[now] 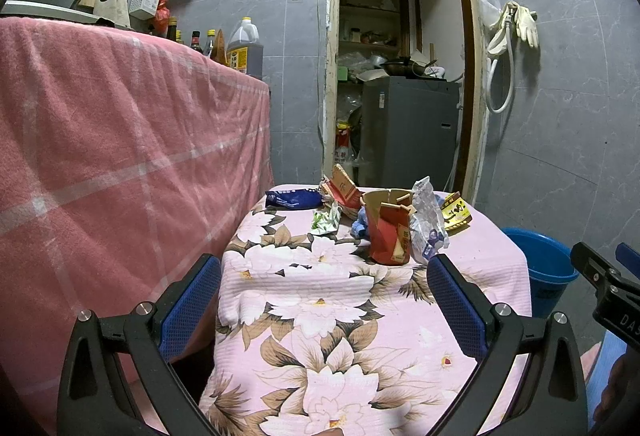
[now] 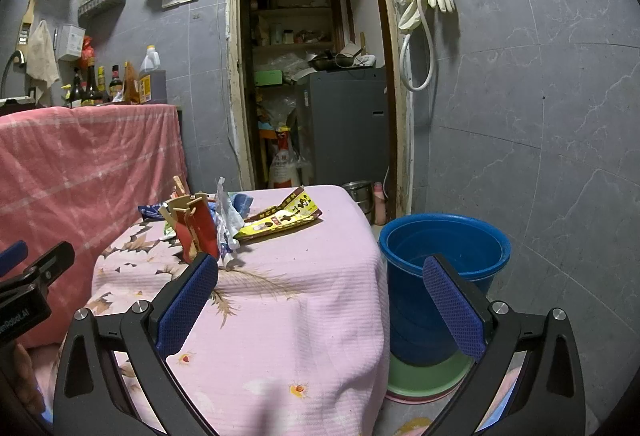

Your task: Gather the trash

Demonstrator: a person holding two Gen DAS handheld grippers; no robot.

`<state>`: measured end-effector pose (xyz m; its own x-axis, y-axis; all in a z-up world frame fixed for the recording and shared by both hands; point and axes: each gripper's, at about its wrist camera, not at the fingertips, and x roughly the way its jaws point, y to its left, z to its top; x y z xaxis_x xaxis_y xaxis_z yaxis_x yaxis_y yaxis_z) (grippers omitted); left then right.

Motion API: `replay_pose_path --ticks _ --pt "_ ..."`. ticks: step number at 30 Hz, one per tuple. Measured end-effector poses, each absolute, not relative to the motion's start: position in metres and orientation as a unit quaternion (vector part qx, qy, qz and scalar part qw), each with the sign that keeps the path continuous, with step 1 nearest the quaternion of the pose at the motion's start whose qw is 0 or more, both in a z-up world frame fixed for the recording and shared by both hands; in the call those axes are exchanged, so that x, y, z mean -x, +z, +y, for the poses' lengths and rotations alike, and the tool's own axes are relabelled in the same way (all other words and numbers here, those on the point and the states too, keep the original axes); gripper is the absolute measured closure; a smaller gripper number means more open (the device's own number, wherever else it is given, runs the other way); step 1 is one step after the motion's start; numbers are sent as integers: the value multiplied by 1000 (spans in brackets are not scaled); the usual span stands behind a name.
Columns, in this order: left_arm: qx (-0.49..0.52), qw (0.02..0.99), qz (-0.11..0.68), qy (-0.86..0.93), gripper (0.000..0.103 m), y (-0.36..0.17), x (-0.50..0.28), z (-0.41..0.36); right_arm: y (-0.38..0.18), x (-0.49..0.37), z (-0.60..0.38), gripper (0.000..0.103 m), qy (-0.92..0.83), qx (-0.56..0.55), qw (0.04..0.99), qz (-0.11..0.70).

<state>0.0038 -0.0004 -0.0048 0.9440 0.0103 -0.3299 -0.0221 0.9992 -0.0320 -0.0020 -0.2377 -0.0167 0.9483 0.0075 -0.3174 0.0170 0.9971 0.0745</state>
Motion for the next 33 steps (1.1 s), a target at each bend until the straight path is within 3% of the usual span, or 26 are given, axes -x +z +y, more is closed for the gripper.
replay_pose_path --ticks 33 --pt "18 986 167 8 2 -5 -4 0 -17 2 -238 0 -3 -38 986 161"
